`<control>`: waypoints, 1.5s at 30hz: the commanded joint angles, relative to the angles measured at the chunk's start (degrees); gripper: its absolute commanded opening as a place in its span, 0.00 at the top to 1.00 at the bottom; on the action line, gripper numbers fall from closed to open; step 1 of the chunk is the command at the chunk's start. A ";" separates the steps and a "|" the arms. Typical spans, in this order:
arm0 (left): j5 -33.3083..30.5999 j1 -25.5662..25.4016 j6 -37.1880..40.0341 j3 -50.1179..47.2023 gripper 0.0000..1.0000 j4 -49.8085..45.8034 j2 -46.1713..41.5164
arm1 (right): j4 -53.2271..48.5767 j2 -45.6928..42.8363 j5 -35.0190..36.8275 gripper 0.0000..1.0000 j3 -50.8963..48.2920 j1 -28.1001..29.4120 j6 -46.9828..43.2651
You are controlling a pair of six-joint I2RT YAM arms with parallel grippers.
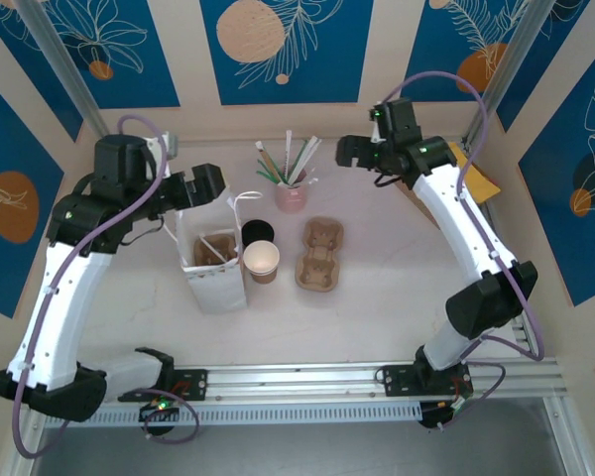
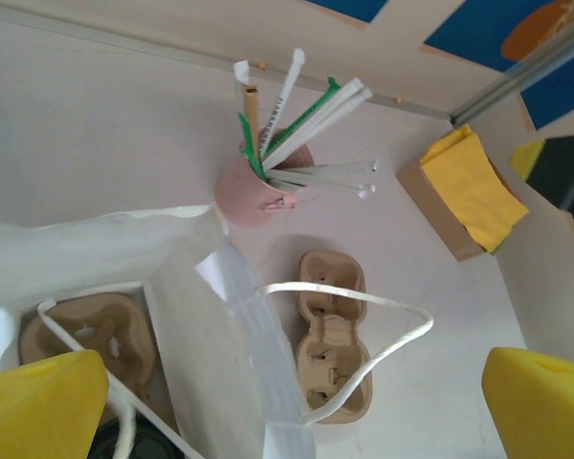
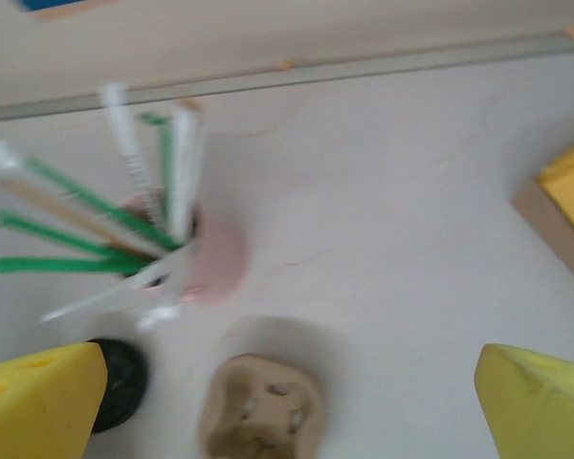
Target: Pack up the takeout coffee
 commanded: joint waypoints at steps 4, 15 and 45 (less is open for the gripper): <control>-2.64 -2.09 3.64 2.84 0.00 1.18 1.94 | 5.58 3.04 2.16 0.01 -4.18 -12.44 4.61; -3.77 -2.19 3.95 2.89 0.00 0.84 2.84 | 0.50 22.85 3.44 0.07 6.85 -24.52 3.37; -6.69 -2.24 4.41 2.38 0.00 -0.22 3.71 | -10.28 45.31 3.13 0.34 25.13 -28.41 0.48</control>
